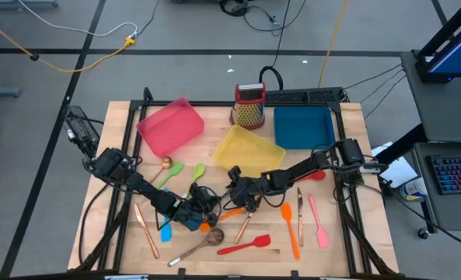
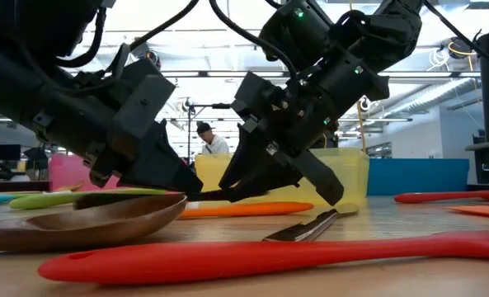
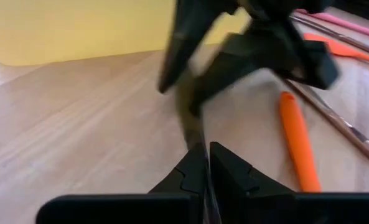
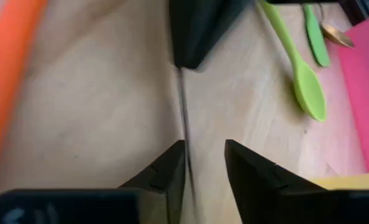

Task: Pick & Place Kitchen Items
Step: Put the black table knife into the yellow bin

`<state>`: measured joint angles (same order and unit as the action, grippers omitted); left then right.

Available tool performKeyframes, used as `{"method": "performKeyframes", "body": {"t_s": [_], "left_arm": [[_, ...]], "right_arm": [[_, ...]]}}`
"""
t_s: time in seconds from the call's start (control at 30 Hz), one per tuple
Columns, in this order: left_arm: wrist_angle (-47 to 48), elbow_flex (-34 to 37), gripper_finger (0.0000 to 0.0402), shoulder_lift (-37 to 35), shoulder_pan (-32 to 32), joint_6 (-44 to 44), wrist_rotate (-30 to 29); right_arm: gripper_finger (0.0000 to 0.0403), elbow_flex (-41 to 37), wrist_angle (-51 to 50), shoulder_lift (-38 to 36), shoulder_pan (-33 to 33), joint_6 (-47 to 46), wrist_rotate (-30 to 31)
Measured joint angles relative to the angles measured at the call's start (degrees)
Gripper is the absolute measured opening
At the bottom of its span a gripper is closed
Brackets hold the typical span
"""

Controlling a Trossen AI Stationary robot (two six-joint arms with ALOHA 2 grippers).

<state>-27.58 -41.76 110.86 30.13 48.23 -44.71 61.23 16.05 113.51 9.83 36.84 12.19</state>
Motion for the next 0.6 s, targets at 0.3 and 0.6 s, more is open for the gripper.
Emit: {"method": "performKeyframes", "body": {"t_s": [0.3,0.6], "left_arm": [[-2.1,0.0,0.0010,0.0,-0.6,-0.1,1.9],[-2.6,0.0,0.0009,-0.8,-0.6,-2.3,1.9]], "right_arm": [[0.0007,-0.1,0.4,0.1,0.1,3.8,-0.3],[0.0003,0.0,-0.4,0.0,-0.1,4.5,-0.3]]}}
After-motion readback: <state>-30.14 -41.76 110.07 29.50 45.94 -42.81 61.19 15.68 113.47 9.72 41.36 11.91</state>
